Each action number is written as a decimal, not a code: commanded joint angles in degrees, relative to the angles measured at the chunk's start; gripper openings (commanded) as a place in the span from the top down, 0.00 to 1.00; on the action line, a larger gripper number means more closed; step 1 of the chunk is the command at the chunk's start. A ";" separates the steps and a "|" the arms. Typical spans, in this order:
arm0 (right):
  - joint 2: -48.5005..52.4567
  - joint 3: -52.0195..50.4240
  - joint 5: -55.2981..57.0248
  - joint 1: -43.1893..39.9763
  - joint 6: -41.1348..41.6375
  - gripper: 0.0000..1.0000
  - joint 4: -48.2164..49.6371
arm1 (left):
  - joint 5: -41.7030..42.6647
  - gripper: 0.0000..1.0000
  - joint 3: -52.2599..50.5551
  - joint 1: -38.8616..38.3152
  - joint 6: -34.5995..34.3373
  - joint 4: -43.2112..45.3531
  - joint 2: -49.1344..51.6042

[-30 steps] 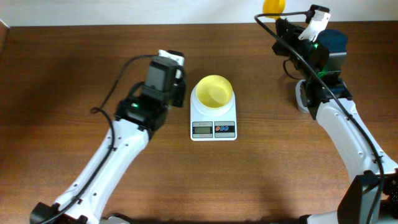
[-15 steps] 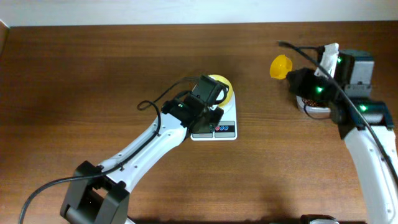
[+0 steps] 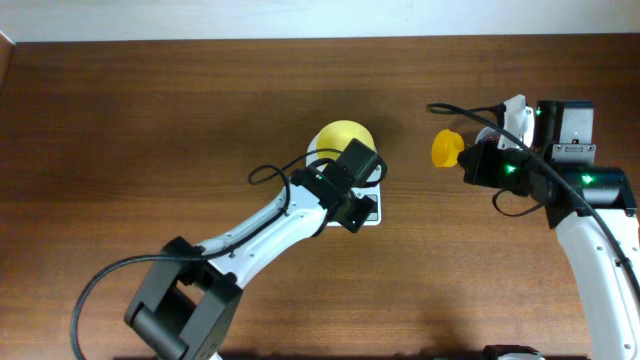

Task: Scoop item into bowl and weigh 50g on scale

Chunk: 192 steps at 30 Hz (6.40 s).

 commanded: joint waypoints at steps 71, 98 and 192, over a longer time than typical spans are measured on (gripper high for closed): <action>3.85 0.24 -1.03 0.20 -2.29 0.96 16.57 | -22.99 0.01 -6.05 26.05 -2.73 12.46 -34.99; 12.74 0.24 -31.28 -2.23 2.01 0.96 10.84 | 15.17 0.01 5.05 26.03 23.85 -16.35 -34.80; 25.33 1.22 -0.13 -19.61 -9.53 0.96 6.86 | 25.62 0.01 5.20 34.27 32.22 -21.55 -34.80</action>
